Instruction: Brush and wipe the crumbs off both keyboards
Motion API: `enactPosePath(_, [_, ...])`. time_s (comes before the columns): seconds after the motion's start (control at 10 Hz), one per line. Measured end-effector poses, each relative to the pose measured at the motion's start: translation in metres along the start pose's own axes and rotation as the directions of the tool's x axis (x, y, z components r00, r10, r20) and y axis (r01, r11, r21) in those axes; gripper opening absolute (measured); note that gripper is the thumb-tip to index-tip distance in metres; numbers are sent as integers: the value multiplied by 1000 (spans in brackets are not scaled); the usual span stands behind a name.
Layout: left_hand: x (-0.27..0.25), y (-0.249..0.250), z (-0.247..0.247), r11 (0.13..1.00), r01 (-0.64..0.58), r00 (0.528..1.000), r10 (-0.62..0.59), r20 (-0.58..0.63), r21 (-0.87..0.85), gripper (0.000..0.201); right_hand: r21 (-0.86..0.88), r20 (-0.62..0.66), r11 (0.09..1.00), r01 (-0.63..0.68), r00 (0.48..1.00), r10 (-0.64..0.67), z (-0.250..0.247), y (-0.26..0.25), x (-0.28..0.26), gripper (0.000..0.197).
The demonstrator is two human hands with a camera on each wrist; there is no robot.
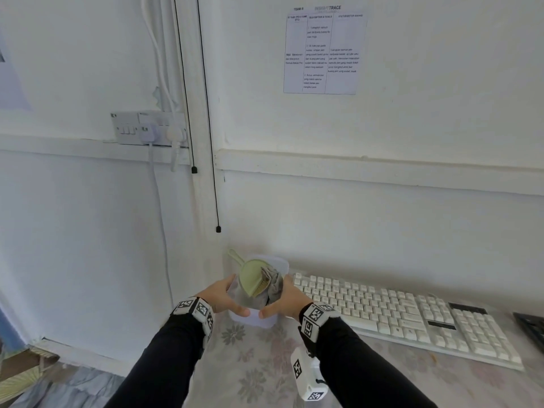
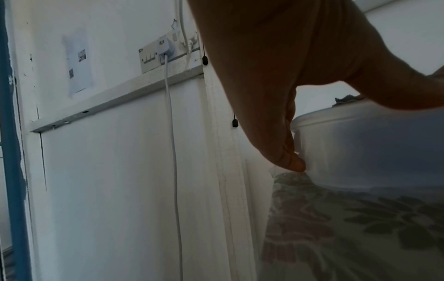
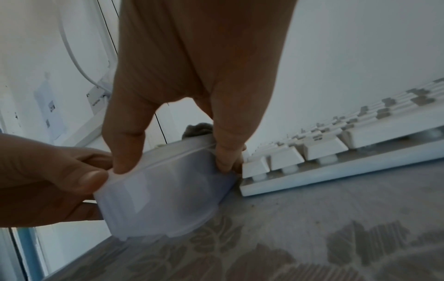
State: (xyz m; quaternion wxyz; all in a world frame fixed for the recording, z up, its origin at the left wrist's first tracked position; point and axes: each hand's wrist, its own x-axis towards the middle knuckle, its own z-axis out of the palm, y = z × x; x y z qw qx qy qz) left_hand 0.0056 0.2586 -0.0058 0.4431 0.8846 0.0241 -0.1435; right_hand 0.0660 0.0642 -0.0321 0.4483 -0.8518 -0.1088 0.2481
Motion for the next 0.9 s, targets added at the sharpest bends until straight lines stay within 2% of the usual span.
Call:
enactPosePath(0.1, [12, -12, -3, 1000, 15, 1000, -15, 2, -22, 153, -3, 2, 1000, -13, 1000, 13, 0, -8, -6, 143])
enactPosePath(0.3, [10, -11, 0, 998, 46, 997, -48, -59, -37, 138, 54, -17, 999, -3, 1000, 4, 3, -3, -8, 125])
enactPosePath(0.4, [19, -27, 3, 992, 78, 993, -86, -76, -96, 148, 35, -32, 999, 8, 999, -7, 3, -3, -13, 111])
enactPosePath(0.5, [25, -36, 8, 982, 102, 986, -122, -118, -158, 144, -21, -29, 1000, 14, 999, -15, 4, -3, -23, 105])
enactPosePath(0.6, [-5, -7, 22, 974, 113, 975, -146, -170, -194, 91, -39, -56, 998, 40, 998, -42, 7, 13, -22, 102])
enactPosePath(0.7, [-16, -1, 39, 964, 138, 954, -191, -229, -228, 27, -19, -95, 998, 62, 993, -64, 7, 9, -55, 74])
enactPosePath(0.8, [-24, 1, 55, 969, 153, 936, -205, -287, -194, 8, 26, -159, 999, 46, 986, -42, -1, 19, -79, 61])
enactPosePath(0.9, [-25, 2, 70, 954, 156, 907, -242, -346, -257, 9, 78, -256, 996, 45, 966, -24, -14, 30, -107, 59])
